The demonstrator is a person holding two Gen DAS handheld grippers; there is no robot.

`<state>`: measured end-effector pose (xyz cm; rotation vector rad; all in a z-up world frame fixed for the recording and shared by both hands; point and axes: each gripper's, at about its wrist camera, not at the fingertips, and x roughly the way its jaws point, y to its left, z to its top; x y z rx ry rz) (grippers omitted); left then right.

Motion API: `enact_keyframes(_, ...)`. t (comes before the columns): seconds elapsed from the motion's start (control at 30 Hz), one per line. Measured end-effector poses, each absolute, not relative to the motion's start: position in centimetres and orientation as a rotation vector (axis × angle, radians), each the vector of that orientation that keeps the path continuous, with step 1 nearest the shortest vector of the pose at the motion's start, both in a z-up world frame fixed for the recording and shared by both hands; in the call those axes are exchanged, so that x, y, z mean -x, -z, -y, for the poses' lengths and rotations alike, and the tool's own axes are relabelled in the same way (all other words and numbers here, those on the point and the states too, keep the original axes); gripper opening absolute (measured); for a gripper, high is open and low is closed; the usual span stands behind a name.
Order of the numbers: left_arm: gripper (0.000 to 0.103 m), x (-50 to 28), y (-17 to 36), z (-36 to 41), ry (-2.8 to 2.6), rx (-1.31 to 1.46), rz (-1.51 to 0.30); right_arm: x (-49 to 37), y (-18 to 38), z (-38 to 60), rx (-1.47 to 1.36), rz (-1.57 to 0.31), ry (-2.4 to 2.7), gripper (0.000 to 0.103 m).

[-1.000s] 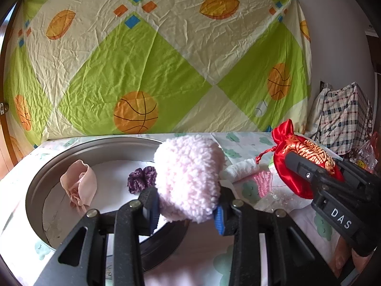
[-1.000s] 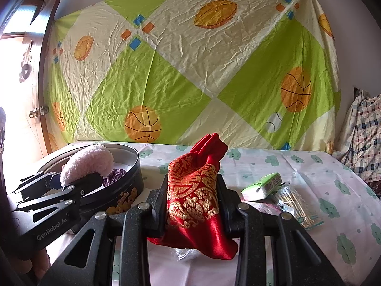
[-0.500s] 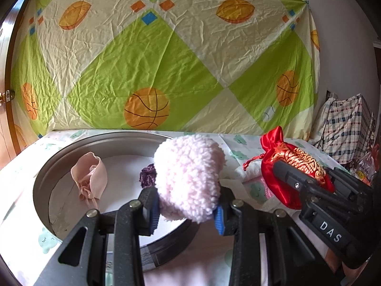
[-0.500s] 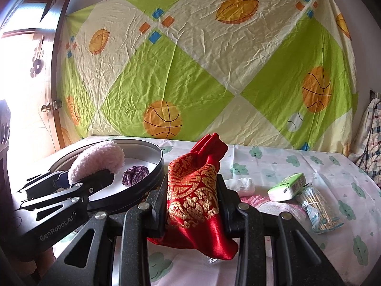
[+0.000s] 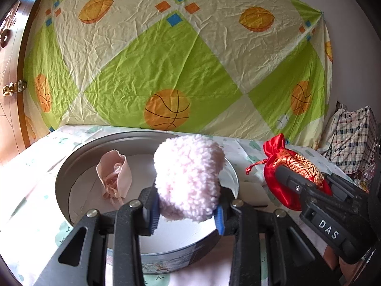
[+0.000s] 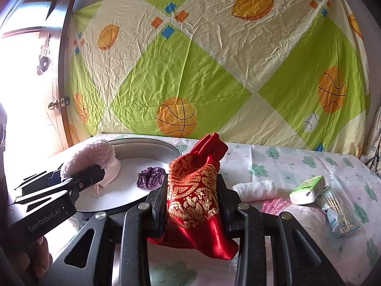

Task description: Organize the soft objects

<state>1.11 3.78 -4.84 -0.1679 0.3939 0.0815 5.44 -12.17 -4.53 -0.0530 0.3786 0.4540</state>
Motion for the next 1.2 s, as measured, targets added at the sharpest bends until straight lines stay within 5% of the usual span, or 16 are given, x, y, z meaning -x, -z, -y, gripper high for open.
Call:
enact_keyframes(0.87,0.035,-0.9,2.8,-10.4,-0.172,0.177,-0.411,-7.2,1.5,6.8,0.096,-0.367,-0.579,0.037)
enact_keyframes(1.2,0.035,-7.0,3.7,-15.3,-0.149,0.225,-0.642,-11.7,2.2,2.2,0.095,-0.542,-0.674,0.038)
